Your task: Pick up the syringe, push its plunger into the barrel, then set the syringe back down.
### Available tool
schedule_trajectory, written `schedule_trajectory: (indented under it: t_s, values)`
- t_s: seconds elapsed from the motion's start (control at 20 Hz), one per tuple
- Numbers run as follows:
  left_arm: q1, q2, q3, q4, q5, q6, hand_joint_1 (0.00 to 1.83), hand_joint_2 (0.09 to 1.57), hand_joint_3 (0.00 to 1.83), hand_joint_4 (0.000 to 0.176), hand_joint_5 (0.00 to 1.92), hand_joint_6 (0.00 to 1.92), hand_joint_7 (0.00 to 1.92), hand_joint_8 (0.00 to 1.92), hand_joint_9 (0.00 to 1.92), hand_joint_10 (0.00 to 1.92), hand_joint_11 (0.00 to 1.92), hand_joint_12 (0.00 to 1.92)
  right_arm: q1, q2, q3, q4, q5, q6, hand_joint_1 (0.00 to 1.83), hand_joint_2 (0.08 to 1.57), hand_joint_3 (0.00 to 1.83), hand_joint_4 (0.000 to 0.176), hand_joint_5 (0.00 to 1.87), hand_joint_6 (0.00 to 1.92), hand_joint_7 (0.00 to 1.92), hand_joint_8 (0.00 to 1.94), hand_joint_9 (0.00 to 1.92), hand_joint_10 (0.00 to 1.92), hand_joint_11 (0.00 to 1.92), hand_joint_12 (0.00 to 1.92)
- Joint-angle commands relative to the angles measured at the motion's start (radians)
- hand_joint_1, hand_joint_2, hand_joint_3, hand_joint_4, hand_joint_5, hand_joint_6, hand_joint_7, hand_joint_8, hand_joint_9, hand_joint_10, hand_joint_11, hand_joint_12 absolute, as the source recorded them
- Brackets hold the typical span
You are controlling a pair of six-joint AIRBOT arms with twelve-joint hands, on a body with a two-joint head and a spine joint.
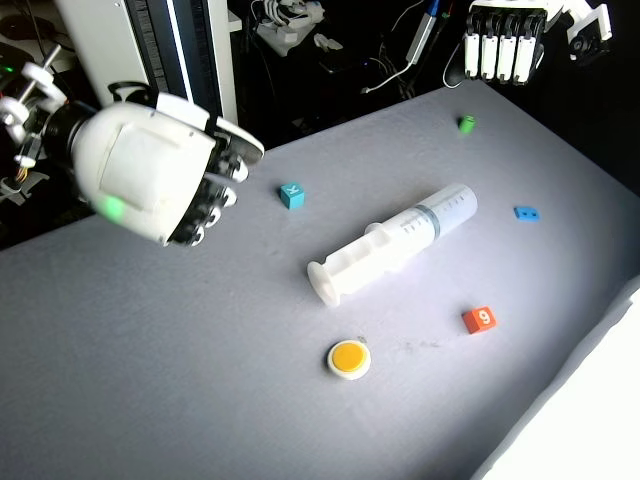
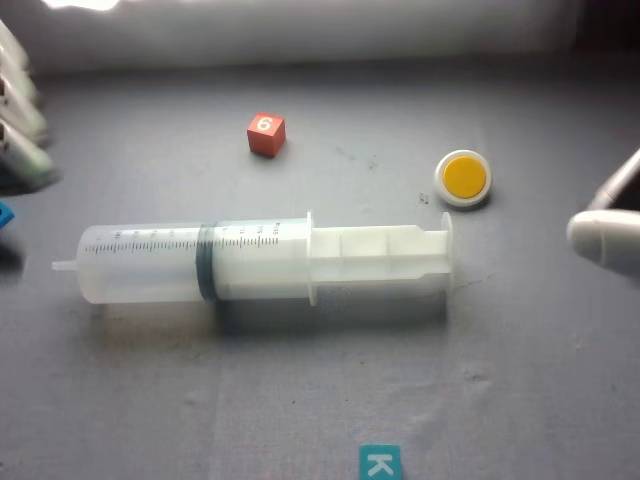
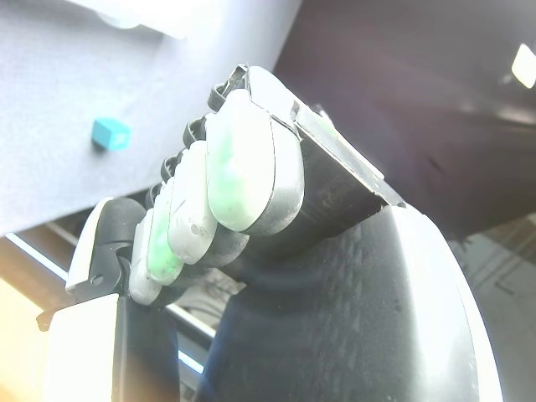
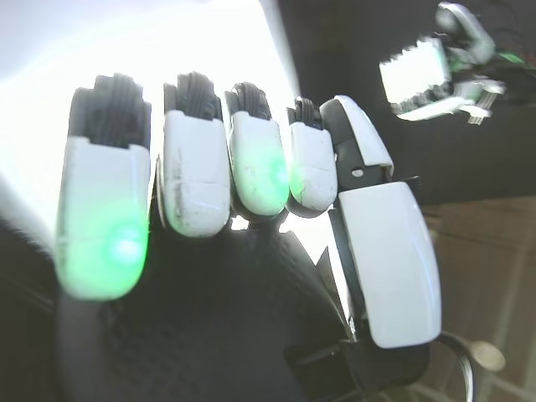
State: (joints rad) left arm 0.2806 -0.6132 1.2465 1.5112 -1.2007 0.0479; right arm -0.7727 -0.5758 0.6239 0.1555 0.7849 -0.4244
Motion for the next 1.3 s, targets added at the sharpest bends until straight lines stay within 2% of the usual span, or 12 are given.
schedule_trajectory:
  t_s: [0.0,0.25,0.5,0.55,0.65,0.7,0.85,1.0,1.15,1.25]
  values:
    - [-0.005,-0.002,0.002,-0.089,-0.032,0.003,0.0,1.21,0.01,0.0,0.03,0.0,0.02,0.0,0.01,0.0,0.0,0.06,0.015,0.002,-0.001,0.004,0.132,0.007,0.0,1.26,0.04,0.0,0.0,0.0,0.0,0.0,0.0,0.0,0.0,0.0]
    - [0.0,-0.002,0.007,-0.082,-0.03,0.003,0.0,1.22,0.0,0.0,0.07,0.01,0.05,0.0,0.03,0.0,0.0,0.1,0.023,-0.02,-0.001,0.013,0.222,0.013,0.0,1.28,0.03,0.0,0.01,0.01,0.0,0.0,0.0,0.0,0.0,0.0]
    - [-0.005,-0.001,-0.01,-0.091,-0.033,0.003,0.0,1.21,0.0,0.0,0.06,0.0,0.04,0.0,0.01,0.0,0.0,0.03,0.024,-0.02,-0.001,0.015,0.225,0.027,0.0,1.28,0.02,0.0,0.0,0.0,0.0,0.0,0.0,0.0,0.0,0.0]
    - [-0.005,-0.002,-0.014,-0.091,-0.037,0.003,0.24,1.18,0.0,0.0,0.01,0.0,0.01,0.0,0.0,0.0,0.01,0.03,0.024,-0.021,-0.001,0.015,0.225,0.027,0.0,1.28,0.02,0.0,0.01,0.0,0.0,0.0,0.0,0.0,0.0,0.0]
    - [-0.005,-0.002,-0.016,-0.092,-0.045,0.003,0.86,1.07,0.0,0.0,0.0,0.0,0.0,0.0,0.0,0.0,0.05,0.06,0.025,-0.02,-0.001,0.015,0.225,0.025,0.0,1.28,0.02,0.0,0.0,0.0,0.0,0.0,0.0,0.0,0.0,0.0]
    - [-0.003,-0.002,-0.022,-0.093,-0.049,0.003,1.05,0.98,0.0,0.0,0.0,0.0,0.0,0.0,0.0,0.0,0.01,0.2,0.025,-0.02,-0.001,0.015,0.222,0.022,0.0,1.28,0.02,0.0,0.0,0.0,0.0,0.0,0.0,0.0,0.0,0.0]
    - [0.009,0.0,-0.037,-0.087,-0.049,0.01,1.02,0.99,0.01,0.0,0.0,0.0,0.0,0.0,0.0,0.0,0.0,0.46,0.011,-0.008,-0.001,-0.02,0.18,0.016,0.0,1.27,0.01,0.0,0.0,0.0,0.0,0.0,0.0,0.0,0.0,0.0]
    - [0.007,0.003,-0.039,-0.084,-0.037,0.007,0.98,1.04,0.02,0.0,0.0,0.0,0.0,0.0,0.0,0.0,0.0,0.38,0.005,-0.003,-0.001,-0.029,0.145,-0.025,0.0,1.28,0.01,0.0,0.0,0.0,0.0,0.0,0.0,0.0,0.0,0.0]
    - [0.008,0.004,-0.041,-0.083,-0.036,0.007,0.95,1.03,0.0,0.0,0.0,0.0,0.0,0.0,0.0,0.0,0.0,0.55,0.002,-0.003,-0.001,-0.029,0.138,-0.055,0.0,1.28,0.01,0.0,0.0,0.0,0.0,0.0,0.0,0.0,0.0,0.0]
    - [0.008,0.005,-0.041,-0.077,-0.035,-0.013,0.98,1.02,0.0,0.0,0.0,0.0,0.0,0.0,0.0,0.0,0.0,0.56,0.002,-0.004,-0.002,-0.029,0.136,-0.063,0.0,1.28,0.01,0.0,0.01,0.0,0.01,0.0,0.0,0.0,0.0,0.0]
